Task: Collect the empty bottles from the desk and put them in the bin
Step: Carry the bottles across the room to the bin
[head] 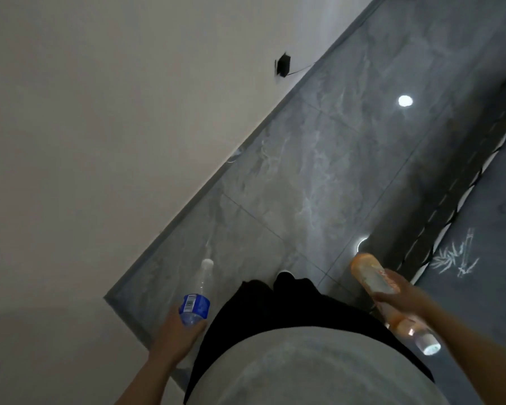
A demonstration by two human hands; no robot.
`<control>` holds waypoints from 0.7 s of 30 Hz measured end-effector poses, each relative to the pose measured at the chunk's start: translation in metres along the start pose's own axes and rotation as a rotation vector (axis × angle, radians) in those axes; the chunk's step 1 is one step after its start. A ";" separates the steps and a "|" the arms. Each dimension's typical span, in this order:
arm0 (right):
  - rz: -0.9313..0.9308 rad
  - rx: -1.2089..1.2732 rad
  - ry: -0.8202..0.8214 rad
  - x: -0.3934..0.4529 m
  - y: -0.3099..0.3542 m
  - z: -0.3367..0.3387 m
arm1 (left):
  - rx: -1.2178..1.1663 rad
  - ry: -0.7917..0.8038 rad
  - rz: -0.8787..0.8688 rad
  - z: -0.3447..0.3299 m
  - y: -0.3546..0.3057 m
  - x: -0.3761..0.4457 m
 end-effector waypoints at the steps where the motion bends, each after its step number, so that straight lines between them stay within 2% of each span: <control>1: 0.007 -0.008 -0.008 0.005 0.014 0.007 | 0.015 0.025 -0.005 0.003 -0.007 0.006; 10: -0.025 0.088 -0.046 0.045 0.101 0.035 | 0.121 0.061 -0.042 0.067 -0.086 0.084; 14: -0.079 0.187 -0.045 0.057 0.115 0.044 | 0.158 0.071 -0.167 0.104 -0.155 0.127; 17: -0.135 0.240 -0.095 0.056 0.116 0.046 | 0.250 0.057 -0.234 0.125 -0.214 0.152; 21: -0.240 0.312 -0.072 0.056 0.106 0.045 | 0.363 0.090 -0.313 0.138 -0.293 0.184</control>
Point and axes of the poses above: each hand's wrist, its own x-axis towards the middle knuckle, its own z-axis out of the back of the hand, y = z × x, the point moved 3 cm from there along x, towards the middle knuckle, and after that the axes turned 7 degrees about x, right-handed, at the moved point
